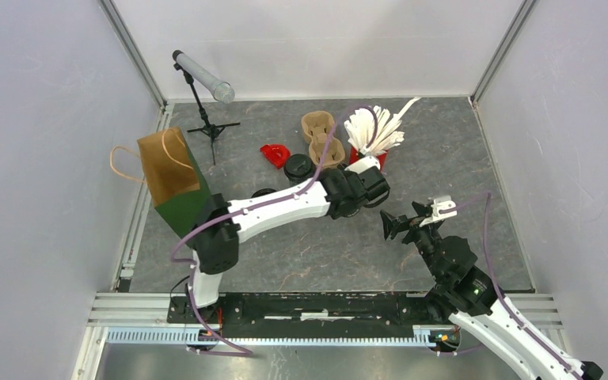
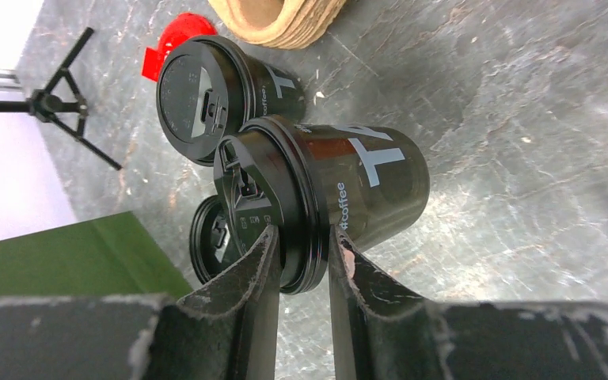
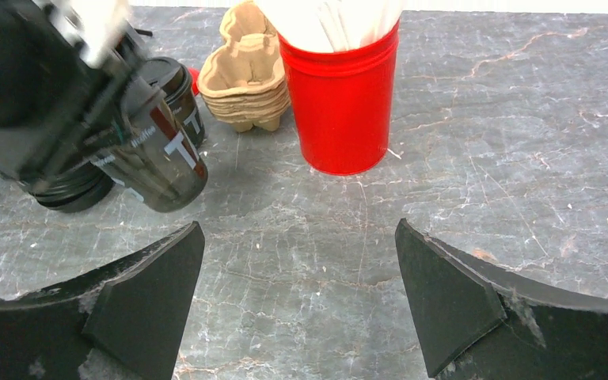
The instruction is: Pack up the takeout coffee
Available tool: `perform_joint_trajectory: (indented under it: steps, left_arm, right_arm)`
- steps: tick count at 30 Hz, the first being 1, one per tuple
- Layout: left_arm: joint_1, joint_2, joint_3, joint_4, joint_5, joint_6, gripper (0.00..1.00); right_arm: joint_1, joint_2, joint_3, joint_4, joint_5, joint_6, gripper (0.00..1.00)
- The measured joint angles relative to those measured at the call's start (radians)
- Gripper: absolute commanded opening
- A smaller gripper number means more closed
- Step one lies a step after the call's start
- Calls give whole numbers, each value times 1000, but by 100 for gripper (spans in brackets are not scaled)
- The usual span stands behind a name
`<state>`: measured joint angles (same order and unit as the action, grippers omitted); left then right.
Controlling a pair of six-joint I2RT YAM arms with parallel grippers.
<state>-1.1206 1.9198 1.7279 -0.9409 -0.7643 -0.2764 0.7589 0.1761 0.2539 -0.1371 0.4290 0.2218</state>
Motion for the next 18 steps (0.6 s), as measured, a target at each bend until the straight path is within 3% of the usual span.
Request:
perform_joint_trajectory:
  steps: [7, 18]
  left_arm:
    - [-15, 131, 85, -65, -76, 35, 23]
    - [-29, 200, 150, -79, -98, 77, 26]
  right_arm:
    - [0, -29, 15, -20, 23, -3, 98]
    - [0, -80, 31, -41, 55, -3, 98]
